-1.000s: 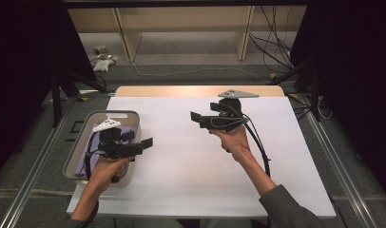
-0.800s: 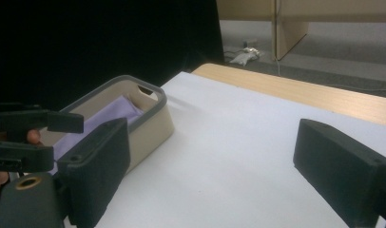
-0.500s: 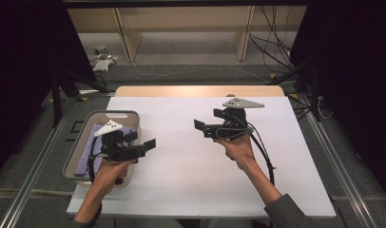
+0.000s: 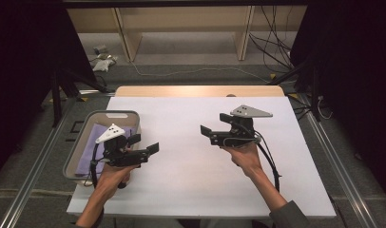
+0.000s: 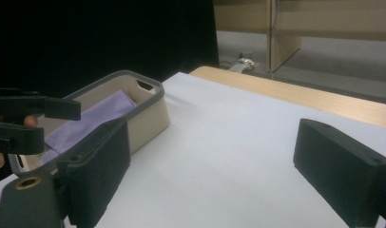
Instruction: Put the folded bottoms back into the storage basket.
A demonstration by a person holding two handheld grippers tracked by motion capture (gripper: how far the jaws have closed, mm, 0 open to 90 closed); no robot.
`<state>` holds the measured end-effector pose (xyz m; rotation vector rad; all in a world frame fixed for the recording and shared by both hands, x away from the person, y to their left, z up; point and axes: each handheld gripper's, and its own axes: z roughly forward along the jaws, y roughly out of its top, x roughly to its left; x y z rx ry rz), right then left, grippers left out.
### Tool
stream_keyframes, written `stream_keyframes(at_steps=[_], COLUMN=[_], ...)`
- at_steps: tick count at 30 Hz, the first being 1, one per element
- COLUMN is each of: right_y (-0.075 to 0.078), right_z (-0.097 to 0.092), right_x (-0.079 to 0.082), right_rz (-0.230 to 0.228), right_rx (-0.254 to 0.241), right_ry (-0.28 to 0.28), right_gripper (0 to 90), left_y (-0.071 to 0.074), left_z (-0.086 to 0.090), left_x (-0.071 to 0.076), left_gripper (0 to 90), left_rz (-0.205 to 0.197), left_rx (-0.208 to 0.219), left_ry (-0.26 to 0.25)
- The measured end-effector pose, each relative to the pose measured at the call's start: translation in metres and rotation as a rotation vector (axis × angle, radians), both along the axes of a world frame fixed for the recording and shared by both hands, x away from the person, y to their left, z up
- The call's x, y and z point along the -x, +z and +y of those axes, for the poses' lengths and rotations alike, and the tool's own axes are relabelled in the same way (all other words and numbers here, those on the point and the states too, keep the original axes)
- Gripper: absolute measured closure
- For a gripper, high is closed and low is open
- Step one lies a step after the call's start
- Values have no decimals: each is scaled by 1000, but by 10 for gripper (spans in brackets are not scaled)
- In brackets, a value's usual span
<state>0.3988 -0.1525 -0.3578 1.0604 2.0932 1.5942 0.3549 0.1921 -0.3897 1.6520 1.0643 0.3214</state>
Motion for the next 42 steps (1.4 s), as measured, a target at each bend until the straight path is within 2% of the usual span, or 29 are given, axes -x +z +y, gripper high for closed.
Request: stream_keyframes(at_steps=[4,8,16,23,42], right_y=[-2,-6,-9,-15,-22], right_z=[-3,-7,-15,-21,-36], right_x=[4,6,13,18,36], right_rz=[-10,-12,-31,-30,-52], right_rx=[7,7,-1,9,-8], right_ry=[-1,-8,-11,-13,-15], right_gripper=[128,129,129,129,131], left_y=[-1,-2,-4,-6,-9], left_z=[-4,-6,-8,-9,-13], left_x=[2,4,8,12,23], left_gripper=[115,115,115,115,115], left_rz=[-4,-24,-54,-71,-131], left_rx=[-2,-16,-9,-1,-17], left_ry=[-12,-19,-31,-34,-56])
